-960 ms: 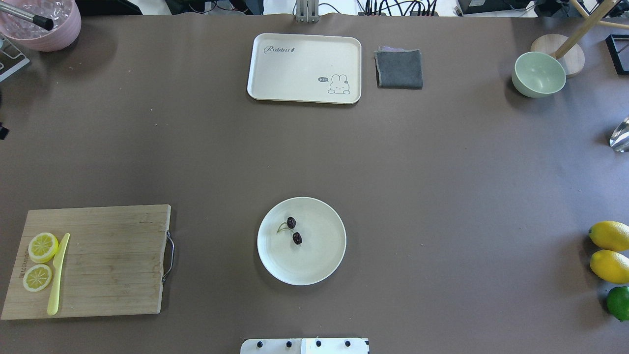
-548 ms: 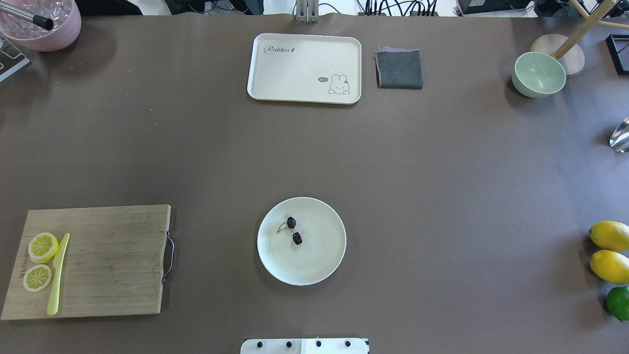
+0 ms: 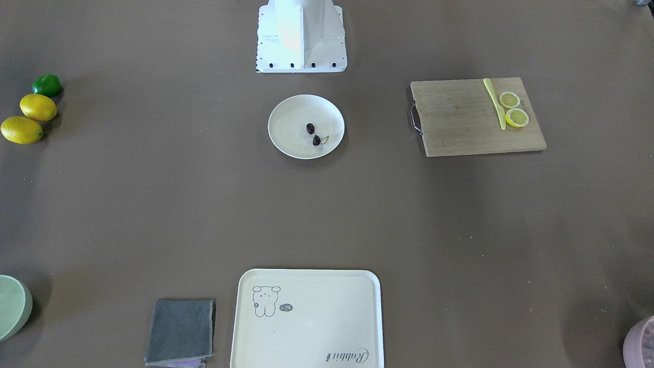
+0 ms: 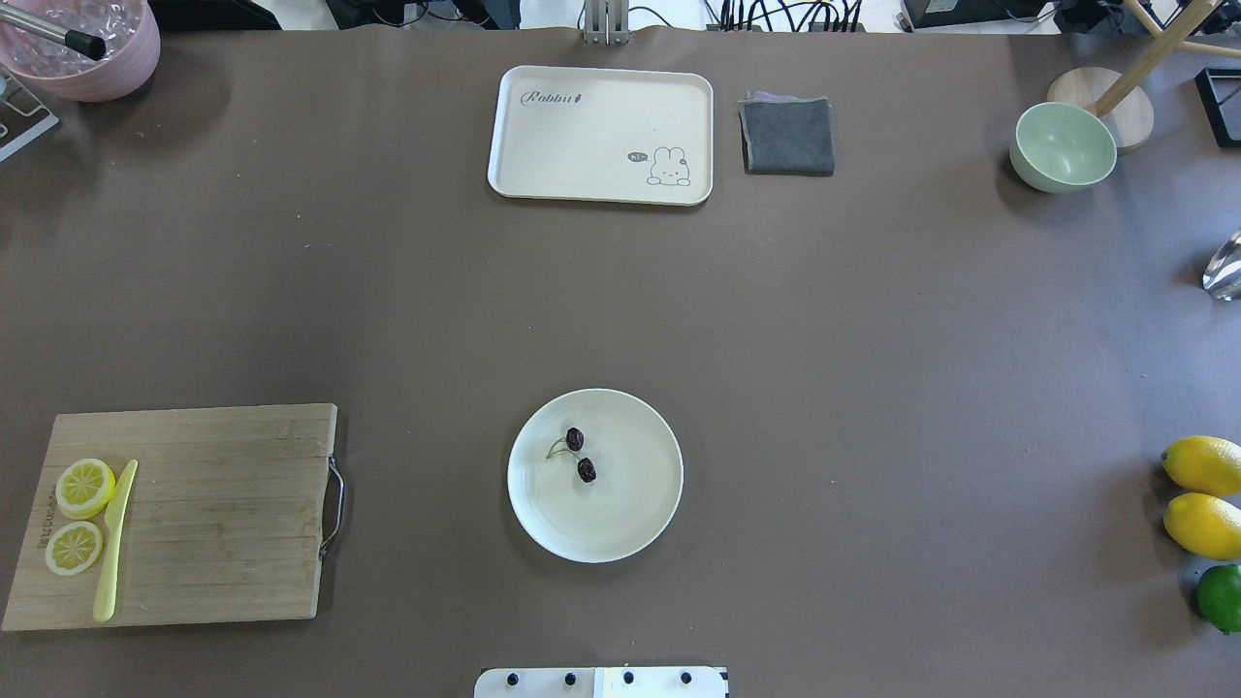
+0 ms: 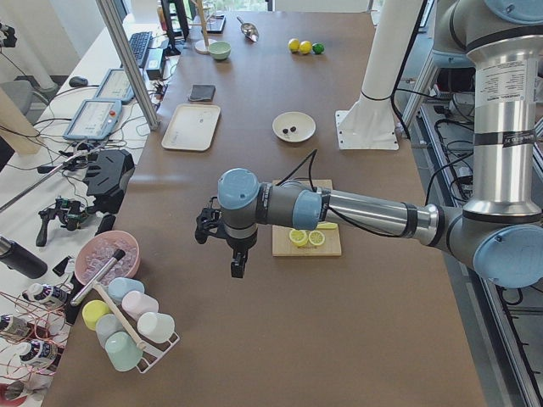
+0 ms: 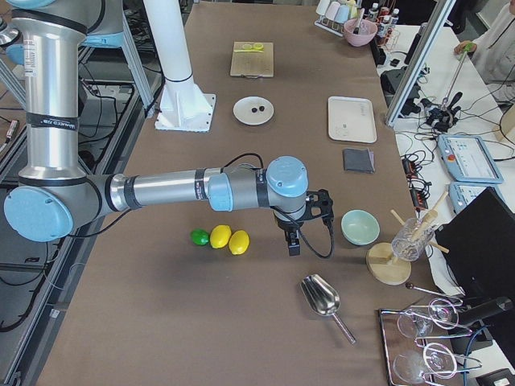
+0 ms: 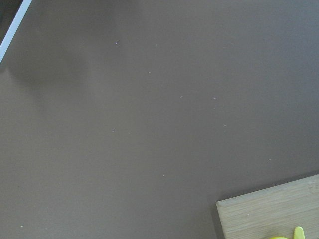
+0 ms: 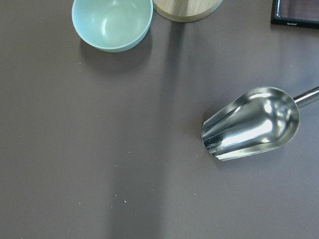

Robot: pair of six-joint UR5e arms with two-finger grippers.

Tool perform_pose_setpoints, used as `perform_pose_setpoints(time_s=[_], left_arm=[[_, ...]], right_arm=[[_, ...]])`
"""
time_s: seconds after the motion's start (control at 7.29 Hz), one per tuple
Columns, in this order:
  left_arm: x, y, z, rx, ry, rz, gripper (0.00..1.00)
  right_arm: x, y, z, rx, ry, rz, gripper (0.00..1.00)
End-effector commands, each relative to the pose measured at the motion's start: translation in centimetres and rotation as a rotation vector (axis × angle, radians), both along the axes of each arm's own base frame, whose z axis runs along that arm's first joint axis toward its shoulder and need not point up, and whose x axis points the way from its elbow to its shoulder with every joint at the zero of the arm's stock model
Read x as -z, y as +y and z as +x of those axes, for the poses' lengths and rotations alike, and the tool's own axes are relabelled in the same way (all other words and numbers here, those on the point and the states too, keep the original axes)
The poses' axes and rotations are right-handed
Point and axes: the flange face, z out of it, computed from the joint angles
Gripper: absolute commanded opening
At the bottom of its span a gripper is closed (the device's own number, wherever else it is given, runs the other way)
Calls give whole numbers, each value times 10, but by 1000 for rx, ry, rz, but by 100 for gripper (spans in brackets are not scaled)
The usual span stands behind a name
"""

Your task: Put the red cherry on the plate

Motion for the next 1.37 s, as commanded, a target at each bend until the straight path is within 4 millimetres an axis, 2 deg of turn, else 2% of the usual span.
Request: perform_pose_setpoints(time_s=[0.0,0.55,0.82,0.96,1.23], left_arm=[[2,4,-5,8,4,6,97],[-9,14,-4,5,1,-16,98],[-13,18,-4,5,4,-27,98],[-15,20,-4,5,3,-31,98],[-18,20,-2,0,4,-36,98]], right_arm=[[-5,3,-5,11,3,-9,100],[-17,12,-5,0,2,-68,100],[-6,16,-3,-3,7,-44,100],[-17,27,0,-3,15,-54,100],[-20,27,1,-15,29,-68,100]])
